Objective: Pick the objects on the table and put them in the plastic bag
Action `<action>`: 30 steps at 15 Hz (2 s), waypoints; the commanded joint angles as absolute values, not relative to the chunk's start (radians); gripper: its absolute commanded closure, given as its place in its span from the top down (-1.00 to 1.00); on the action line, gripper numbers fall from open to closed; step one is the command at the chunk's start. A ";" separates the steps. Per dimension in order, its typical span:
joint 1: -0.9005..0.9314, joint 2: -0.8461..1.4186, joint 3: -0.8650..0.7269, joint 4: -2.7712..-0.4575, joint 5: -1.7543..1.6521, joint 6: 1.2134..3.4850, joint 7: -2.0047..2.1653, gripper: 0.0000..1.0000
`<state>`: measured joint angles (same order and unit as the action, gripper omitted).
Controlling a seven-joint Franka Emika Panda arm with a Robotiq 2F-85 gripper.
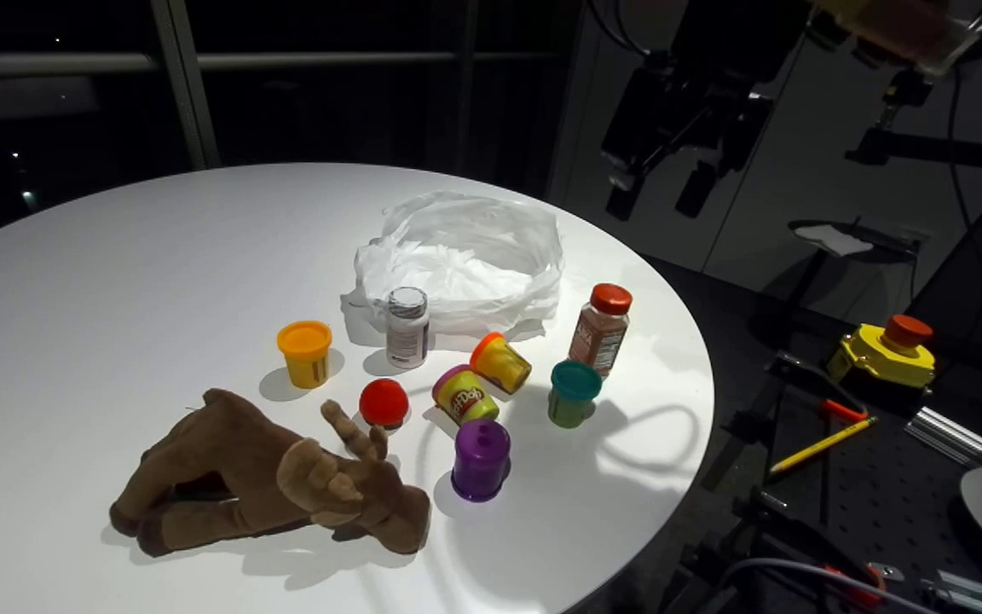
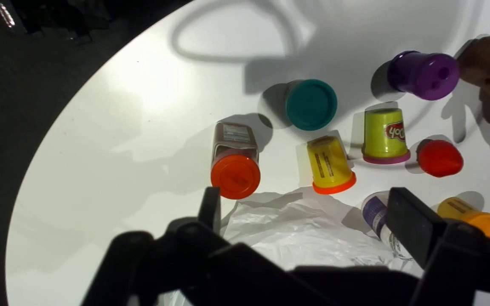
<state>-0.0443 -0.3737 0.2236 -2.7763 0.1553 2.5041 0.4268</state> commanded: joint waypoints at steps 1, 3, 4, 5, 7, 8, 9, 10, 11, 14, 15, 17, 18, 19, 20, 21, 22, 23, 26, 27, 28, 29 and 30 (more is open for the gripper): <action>-0.070 -0.260 0.237 -2.776 0.045 2.620 0.517 1.00; -0.090 -0.195 0.234 -2.776 -0.037 2.675 0.574 1.00; -0.097 -0.165 0.227 -2.776 -0.074 2.696 0.598 1.00; -0.103 -0.137 0.218 -2.776 -0.111 2.711 0.620 1.00; -0.097 -0.087 0.190 -2.776 -0.148 2.737 0.640 1.00; -0.093 -0.064 0.176 -2.776 -0.167 2.754 0.651 1.00; -0.086 -0.044 0.161 -2.775 -0.181 2.772 0.658 1.00; -0.077 -0.026 0.146 -2.775 -0.187 2.792 0.659 1.00; -0.071 -0.008 0.131 -2.775 -0.198 2.815 0.664 1.00; -0.047 0.030 0.088 -2.773 -0.243 2.882 0.703 1.00; -0.036 0.042 0.077 -2.773 -0.235 2.897 0.706 1.00; -0.013 0.063 0.054 -2.770 -0.228 2.922 0.714 1.00; -0.002 0.070 0.043 -2.770 -0.224 2.930 0.715 0.94; 0.012 0.070 0.031 -2.771 -0.230 2.933 0.727 0.47; 0.022 0.068 0.020 -2.770 -0.227 2.931 0.726 0.46; 0.033 0.065 0.009 -2.769 -0.234 2.929 0.736 0.41; 0.043 0.058 -0.004 -2.768 -0.245 2.923 0.750 0.27; 0.049 0.052 -0.010 -2.767 -0.245 2.918 0.755 0.07; 0.059 0.039 -0.022 -2.758 -0.234 2.905 0.757 -0.37; 0.059 0.038 -0.021 -2.756 -0.225 2.905 0.750 -0.51; 0.056 0.042 -0.019 -2.754 -0.210 2.907 0.734 -0.52; 0.054 0.045 -0.015 -2.753 -0.194 2.910 0.720 -0.52; 0.054 0.047 -0.012 -2.753 -0.180 2.909 0.712 -0.52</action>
<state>0.0386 0.0675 -0.0038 -2.7533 -0.2117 2.9028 0.7269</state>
